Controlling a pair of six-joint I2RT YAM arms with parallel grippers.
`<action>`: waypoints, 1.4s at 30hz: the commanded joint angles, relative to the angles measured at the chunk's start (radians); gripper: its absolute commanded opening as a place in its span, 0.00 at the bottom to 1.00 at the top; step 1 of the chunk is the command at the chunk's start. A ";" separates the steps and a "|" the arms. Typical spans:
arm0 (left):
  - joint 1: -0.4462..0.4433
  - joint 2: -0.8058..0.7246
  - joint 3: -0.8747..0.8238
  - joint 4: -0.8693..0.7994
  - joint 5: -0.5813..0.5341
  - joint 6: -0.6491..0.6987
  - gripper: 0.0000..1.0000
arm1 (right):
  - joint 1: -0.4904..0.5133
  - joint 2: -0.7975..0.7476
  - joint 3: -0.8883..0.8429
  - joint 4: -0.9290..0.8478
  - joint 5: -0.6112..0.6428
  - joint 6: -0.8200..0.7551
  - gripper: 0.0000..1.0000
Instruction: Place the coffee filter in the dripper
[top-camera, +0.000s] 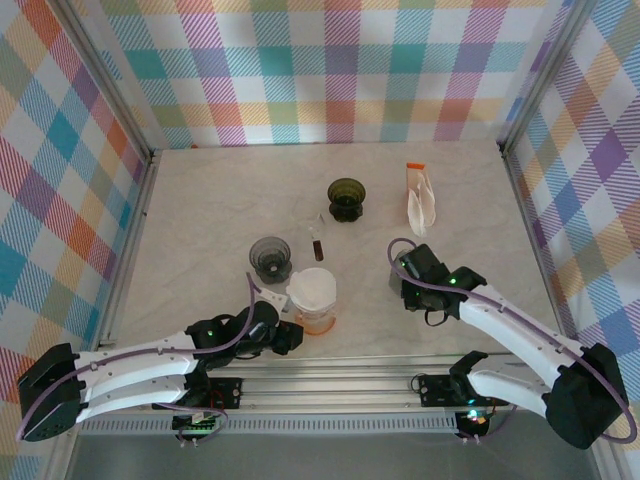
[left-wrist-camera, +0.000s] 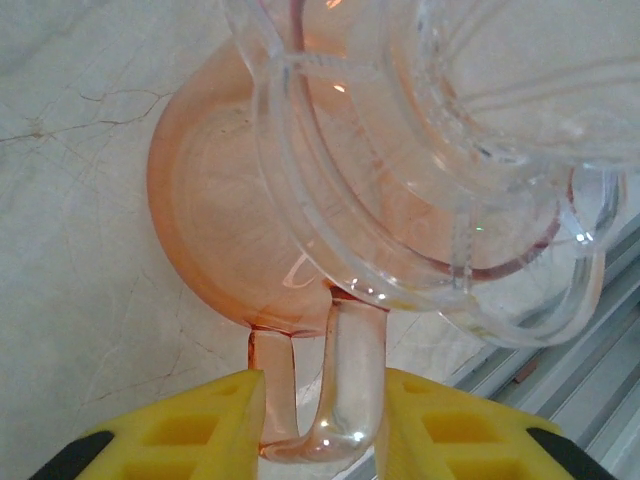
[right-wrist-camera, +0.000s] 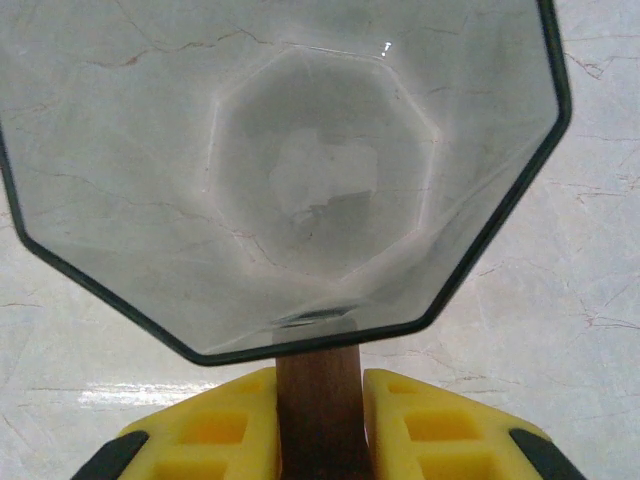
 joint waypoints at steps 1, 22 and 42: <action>-0.008 0.016 0.029 0.021 -0.027 0.026 0.30 | -0.009 -0.029 -0.004 -0.006 0.007 0.008 0.20; -0.008 0.061 0.022 0.077 -0.039 0.051 0.19 | -0.010 -0.051 -0.016 -0.001 -0.008 0.007 0.20; -0.008 -0.149 -0.003 -0.085 -0.050 -0.011 0.43 | -0.008 -0.055 -0.014 0.011 -0.033 0.008 0.33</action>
